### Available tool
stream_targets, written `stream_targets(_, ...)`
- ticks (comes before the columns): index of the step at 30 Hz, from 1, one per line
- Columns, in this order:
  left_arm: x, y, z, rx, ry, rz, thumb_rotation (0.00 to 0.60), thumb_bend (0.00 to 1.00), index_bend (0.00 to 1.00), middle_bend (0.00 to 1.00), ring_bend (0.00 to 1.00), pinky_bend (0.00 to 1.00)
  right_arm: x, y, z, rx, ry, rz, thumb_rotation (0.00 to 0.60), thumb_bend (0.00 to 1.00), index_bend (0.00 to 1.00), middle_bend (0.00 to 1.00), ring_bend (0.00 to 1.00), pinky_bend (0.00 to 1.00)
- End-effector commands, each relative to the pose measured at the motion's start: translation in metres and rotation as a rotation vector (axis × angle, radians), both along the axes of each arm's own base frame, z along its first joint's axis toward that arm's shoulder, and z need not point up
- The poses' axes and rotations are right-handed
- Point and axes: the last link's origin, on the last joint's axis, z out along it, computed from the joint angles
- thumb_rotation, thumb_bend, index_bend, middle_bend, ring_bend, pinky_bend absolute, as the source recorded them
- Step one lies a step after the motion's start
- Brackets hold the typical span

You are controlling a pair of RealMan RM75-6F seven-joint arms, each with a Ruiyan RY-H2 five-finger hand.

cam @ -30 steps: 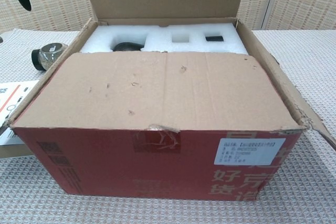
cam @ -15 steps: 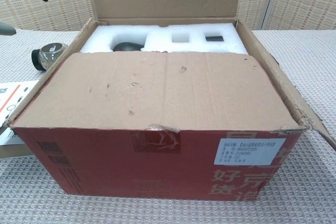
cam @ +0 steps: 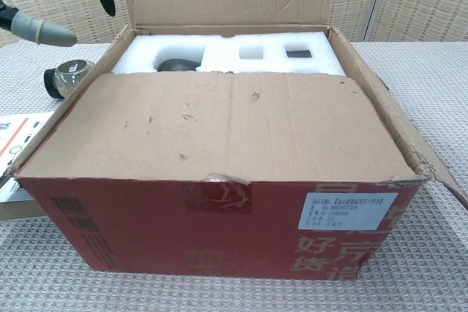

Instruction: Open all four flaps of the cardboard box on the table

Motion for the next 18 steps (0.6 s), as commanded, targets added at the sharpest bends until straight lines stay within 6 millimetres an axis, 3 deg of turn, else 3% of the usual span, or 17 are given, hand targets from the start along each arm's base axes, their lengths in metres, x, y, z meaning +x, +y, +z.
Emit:
stream_targets(1,0.007,0.007,-0.003,-0.019,-0.007,0.002,0.281,0.23,0.22,0.35,0.24,0.0,-0.013,0.01,0.002,0.013,-0.005,-0.001,0.6,0.15,0.0,0.07,0.2,0.03)
stream_targets(3,0.011,0.011,-0.006,-0.04,-0.015,0.011,0.171,0.23,0.22,0.34,0.23,0.0,-0.023,0.017,0.002,0.028,0.0,-0.003,0.6,0.15,0.0,0.07,0.2,0.03)
stream_targets(7,0.016,0.019,-0.012,-0.087,-0.028,0.037,0.024,0.22,0.23,0.34,0.21,0.0,-0.039,0.034,0.005,0.037,0.009,0.007,0.6,0.15,0.0,0.07,0.2,0.03)
stream_targets(9,0.019,0.022,-0.016,-0.119,-0.035,0.054,0.0,0.22,0.23,0.34,0.21,0.0,-0.046,0.043,0.008,0.043,-0.006,0.016,0.6,0.15,0.0,0.07,0.2,0.03)
stream_targets(18,0.022,0.022,-0.042,-0.193,-0.009,0.045,0.0,0.2,0.25,0.34,0.2,0.0,-0.08,0.075,0.018,0.055,-0.013,0.019,0.6,0.15,0.0,0.07,0.2,0.03)
